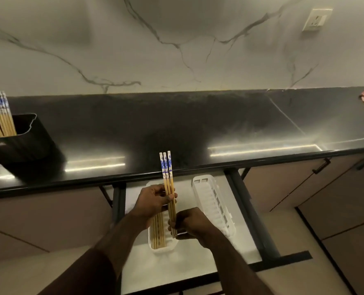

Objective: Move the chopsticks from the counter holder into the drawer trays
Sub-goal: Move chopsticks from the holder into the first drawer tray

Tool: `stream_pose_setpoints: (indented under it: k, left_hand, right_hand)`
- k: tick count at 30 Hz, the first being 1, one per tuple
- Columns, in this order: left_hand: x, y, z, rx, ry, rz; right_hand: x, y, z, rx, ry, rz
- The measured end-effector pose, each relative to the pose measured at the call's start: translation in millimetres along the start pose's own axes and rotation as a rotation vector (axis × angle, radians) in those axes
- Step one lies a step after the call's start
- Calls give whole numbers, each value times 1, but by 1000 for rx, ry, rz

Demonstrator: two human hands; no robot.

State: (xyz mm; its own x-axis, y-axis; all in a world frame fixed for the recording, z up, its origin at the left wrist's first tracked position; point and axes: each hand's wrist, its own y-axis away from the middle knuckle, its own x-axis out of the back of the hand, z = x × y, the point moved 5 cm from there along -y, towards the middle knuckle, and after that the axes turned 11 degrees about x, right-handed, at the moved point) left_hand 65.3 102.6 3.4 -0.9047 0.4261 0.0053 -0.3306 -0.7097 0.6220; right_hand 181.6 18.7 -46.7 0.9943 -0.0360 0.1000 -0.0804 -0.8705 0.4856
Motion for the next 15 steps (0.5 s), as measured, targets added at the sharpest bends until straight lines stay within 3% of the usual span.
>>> stream_pose_setpoints:
  k: [8,15]
  left_hand:
    - [2,-16,-28,77,4,44]
    - [-1,-22,-48,160,128,-3]
  right_hand:
    - [2,-8,18,-59,78,-105]
    - [9,-12,27,-94,207,-75]
